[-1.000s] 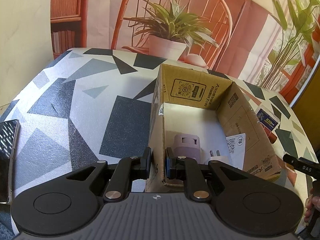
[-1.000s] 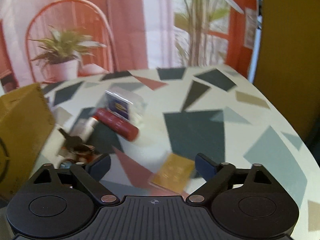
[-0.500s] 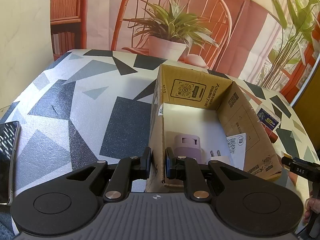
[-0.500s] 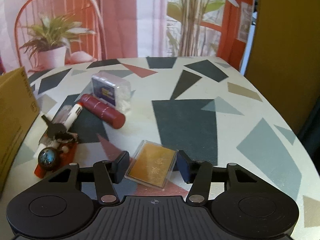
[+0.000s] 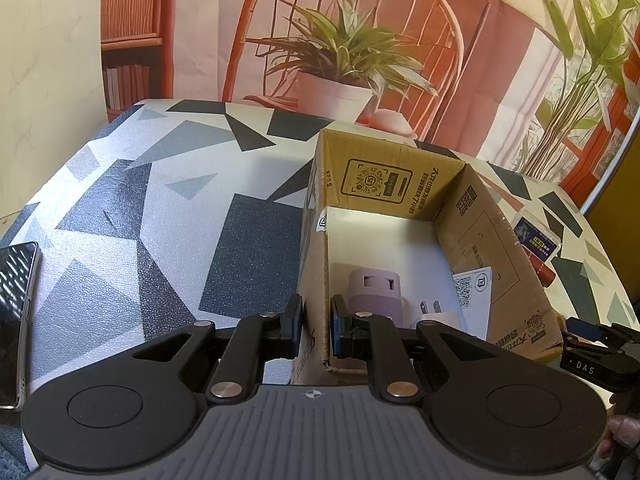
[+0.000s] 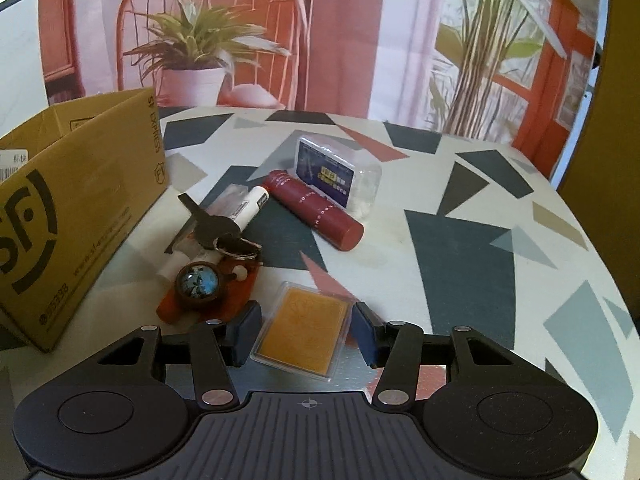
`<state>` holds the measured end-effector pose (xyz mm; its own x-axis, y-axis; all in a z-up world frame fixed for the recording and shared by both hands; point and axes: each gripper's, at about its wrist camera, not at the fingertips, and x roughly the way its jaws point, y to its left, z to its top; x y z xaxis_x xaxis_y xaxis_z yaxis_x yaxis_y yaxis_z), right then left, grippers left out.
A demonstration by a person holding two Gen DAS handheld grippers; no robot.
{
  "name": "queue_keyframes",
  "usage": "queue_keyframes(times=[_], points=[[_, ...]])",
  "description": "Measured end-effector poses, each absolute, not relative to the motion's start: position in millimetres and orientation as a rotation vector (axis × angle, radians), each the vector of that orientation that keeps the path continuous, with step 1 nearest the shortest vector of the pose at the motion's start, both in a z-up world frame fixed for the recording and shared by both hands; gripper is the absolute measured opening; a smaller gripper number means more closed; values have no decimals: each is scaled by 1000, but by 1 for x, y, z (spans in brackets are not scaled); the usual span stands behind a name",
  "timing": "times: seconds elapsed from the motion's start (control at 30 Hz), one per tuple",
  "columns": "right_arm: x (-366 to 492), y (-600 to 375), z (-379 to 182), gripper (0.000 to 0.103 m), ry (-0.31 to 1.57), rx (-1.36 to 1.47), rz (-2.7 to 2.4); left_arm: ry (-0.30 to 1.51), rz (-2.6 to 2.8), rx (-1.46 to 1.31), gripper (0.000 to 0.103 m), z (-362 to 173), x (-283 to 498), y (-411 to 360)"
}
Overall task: Organize rigid objects
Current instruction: 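Return the right gripper to the table and grasp the gold card case, then carry the gold card case into the box and open the right gripper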
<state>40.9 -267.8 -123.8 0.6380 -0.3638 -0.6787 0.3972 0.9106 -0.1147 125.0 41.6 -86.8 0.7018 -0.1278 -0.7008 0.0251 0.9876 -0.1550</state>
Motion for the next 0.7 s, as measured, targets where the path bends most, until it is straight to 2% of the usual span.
queue_keyframes(times=[0.47,0.7], points=[[37,-270,-123,49,785,102,-460,787,-84,-139,16,-86,125,40],[37,-270,-122,45,784,103,-450,787,-84,-140,16,-86,124,40]])
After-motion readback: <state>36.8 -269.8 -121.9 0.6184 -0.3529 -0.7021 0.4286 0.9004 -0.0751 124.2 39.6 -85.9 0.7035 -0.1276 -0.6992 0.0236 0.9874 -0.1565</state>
